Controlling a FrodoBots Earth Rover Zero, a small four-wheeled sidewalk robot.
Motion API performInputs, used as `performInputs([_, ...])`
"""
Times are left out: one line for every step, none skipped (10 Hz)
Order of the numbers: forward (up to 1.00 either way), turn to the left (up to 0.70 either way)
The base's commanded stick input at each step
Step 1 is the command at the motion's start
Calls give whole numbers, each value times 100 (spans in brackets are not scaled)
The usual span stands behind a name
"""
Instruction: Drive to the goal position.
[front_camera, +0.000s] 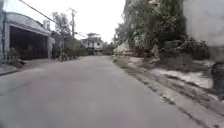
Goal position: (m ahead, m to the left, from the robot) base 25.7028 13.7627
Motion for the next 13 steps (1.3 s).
performInputs([100, 3])
performInputs([100, 3])
performInputs([100, 3])
performInputs([100, 3])
performInputs([100, 3])
performInputs([100, 3])
performInputs([100, 3])
performInputs([100, 3])
performInputs([100, 3])
performInputs([100, 3])
performInputs([100, 3])
performInputs([100, 3])
performInputs([100, 3])
